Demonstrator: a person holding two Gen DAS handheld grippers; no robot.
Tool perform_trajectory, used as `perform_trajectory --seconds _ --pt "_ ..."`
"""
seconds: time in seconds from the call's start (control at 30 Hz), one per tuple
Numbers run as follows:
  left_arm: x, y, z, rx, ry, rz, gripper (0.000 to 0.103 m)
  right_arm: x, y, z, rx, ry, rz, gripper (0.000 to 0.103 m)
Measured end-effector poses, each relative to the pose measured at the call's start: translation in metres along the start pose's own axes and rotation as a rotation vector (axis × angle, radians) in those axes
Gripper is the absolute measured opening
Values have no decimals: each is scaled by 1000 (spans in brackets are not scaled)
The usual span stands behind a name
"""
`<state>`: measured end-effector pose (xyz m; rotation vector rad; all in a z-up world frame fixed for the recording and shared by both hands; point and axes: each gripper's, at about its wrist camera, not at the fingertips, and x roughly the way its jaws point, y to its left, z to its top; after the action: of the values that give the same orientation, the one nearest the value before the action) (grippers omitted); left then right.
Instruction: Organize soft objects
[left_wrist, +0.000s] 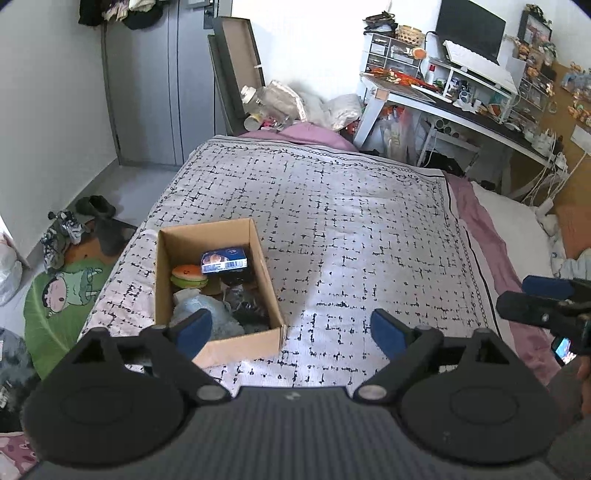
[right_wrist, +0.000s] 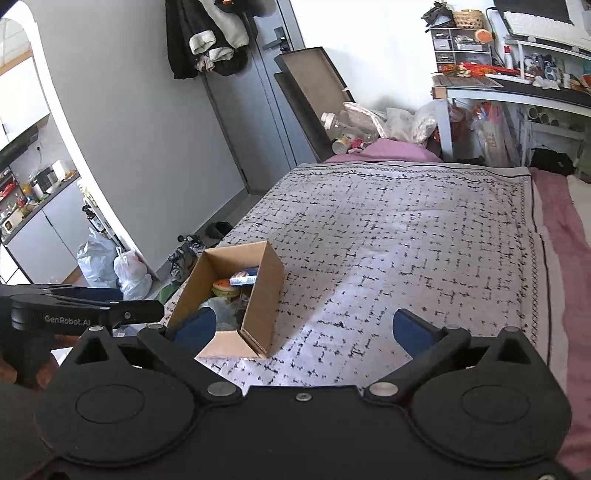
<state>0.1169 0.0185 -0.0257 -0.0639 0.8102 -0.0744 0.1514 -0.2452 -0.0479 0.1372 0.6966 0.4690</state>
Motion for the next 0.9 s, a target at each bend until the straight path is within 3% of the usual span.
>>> perform_trajectory --seconds 0.27,0.9 --pt "-16 -7 -9 -16 -5 -10 101 -24 5 -4 -41 -12 -100 103" --pt "-56 -20 -24 6 -69 -14 101 -56 10 -19 -45 -72 -148 103"
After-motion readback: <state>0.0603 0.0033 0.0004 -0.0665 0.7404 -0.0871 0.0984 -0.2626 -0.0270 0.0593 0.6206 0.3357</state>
